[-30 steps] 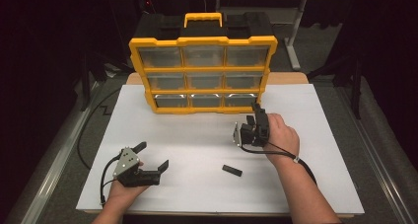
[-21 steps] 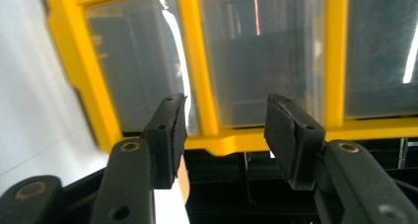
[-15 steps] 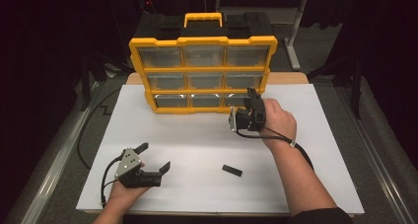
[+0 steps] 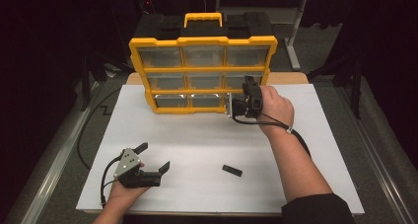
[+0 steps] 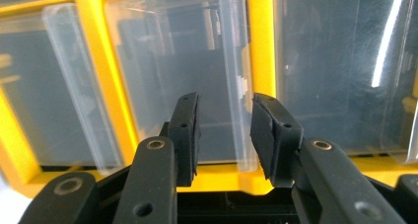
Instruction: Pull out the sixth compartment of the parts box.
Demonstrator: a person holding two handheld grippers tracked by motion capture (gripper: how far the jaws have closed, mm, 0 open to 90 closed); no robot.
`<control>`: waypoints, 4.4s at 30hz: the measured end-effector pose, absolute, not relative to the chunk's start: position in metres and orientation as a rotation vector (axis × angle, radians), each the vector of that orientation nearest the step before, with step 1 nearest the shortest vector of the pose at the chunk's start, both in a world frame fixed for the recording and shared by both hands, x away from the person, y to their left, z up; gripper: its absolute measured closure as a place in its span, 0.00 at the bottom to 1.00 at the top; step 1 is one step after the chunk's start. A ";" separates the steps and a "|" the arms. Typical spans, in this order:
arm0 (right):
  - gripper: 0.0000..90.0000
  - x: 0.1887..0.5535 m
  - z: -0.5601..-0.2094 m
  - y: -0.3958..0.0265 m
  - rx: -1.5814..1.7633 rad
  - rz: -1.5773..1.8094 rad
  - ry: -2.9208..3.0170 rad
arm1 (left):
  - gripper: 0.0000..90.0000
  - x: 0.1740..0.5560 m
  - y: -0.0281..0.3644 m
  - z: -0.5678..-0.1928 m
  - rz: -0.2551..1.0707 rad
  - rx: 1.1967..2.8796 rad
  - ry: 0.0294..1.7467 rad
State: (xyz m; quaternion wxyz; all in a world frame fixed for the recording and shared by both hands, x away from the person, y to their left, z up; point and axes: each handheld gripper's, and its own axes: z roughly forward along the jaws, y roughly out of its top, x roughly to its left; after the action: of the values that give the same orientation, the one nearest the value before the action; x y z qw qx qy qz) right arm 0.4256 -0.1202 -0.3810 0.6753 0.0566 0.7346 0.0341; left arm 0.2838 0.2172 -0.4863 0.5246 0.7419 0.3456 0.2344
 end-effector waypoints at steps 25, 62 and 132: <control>0.86 0.446 -0.380 -0.109 0.052 -0.060 1.606 | 0.00 0.283 0.218 -0.486 0.542 1.766 0.827; 0.64 0.431 -0.370 -0.112 0.078 -0.032 1.701 | 0.00 0.284 0.218 -0.487 0.537 1.775 0.829; 0.87 0.350 -0.373 -0.123 0.018 -0.037 1.673 | 0.00 0.281 0.219 -0.485 0.537 1.778 0.814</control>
State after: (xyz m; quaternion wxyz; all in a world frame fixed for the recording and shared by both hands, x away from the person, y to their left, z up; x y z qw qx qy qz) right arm 0.3498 -0.1229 -0.3727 0.6700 0.0079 0.7422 -0.0165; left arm 0.2809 0.2185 -0.4853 0.5285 0.7443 0.3407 0.2248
